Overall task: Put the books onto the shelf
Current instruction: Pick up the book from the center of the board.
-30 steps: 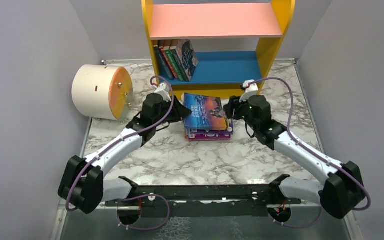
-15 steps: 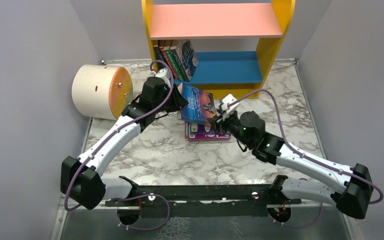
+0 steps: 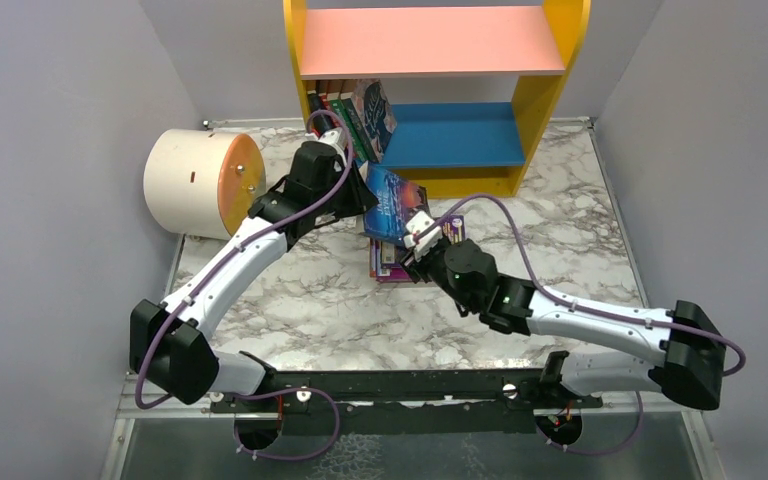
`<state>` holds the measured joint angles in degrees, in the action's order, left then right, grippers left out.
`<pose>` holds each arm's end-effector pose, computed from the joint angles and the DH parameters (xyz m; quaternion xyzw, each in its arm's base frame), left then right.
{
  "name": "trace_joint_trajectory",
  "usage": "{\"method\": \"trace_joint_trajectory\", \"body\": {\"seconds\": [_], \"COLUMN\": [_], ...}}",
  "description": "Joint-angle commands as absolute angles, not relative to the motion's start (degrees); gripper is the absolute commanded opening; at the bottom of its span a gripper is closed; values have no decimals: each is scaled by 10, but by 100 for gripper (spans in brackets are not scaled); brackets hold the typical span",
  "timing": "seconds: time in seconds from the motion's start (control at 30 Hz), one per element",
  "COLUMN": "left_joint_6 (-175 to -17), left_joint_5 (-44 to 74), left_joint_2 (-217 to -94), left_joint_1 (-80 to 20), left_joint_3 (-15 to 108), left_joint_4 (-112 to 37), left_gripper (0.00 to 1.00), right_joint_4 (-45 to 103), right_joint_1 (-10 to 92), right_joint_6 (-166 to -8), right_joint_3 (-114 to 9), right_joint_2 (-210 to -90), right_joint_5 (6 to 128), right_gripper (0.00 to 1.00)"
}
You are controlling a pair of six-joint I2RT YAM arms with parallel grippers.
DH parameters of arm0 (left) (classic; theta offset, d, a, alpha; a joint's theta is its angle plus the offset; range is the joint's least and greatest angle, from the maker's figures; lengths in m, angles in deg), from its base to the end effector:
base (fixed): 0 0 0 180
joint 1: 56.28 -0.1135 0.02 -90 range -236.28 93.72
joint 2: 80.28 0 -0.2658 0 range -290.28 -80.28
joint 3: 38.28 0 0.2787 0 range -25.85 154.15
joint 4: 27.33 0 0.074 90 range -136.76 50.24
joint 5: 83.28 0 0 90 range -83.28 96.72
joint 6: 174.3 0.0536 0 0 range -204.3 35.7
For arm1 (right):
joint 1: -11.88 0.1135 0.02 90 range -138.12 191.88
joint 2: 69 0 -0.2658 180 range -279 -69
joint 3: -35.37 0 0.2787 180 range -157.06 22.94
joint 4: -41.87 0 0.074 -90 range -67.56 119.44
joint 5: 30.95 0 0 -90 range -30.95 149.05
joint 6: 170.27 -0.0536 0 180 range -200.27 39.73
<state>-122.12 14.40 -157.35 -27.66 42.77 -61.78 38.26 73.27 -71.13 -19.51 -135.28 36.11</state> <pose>0.3022 -0.1730 0.3274 -0.0363 0.8660 -0.3200 0.3825 0.1646 0.2581 0.2698 -0.3501 0.7048 0.1210 0.6051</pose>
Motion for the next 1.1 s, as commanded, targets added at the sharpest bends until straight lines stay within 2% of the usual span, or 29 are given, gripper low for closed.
{"method": "trace_joint_trajectory", "body": {"seconds": [0.0, 0.5, 0.8, 0.93, 1.03, 1.07], "left_joint_6": [-1228, -1230, -1237, -1239, -1236, -1233], "left_joint_5": [145, 172, 196, 203, 204, 204], "left_joint_2": [-1574, -1576, -1563, -1554, -1548, -1546], "left_joint_1": [-276, -276, -276, -275, -276, -276], "left_joint_3": [468, 493, 487, 481, 474, 473], "left_joint_4": [-584, -613, -617, -618, -619, -619], "left_gripper": [0, 0, 0, 0, 0, 0], "right_joint_4": [410, 543, 710, 802, 861, 865], "right_joint_1": [758, 770, 769, 770, 770, 769], "right_joint_6": [-676, -614, -545, -503, -473, -470], "right_joint_3": [-204, -203, -200, -185, -171, -169], "right_joint_2": [-1399, -1522, -1608, -1625, -1627, -1624], "right_joint_5": [313, 195, 128, 112, 104, 104], "right_gripper": [52, 52, 50, 45, 38, 32]}}
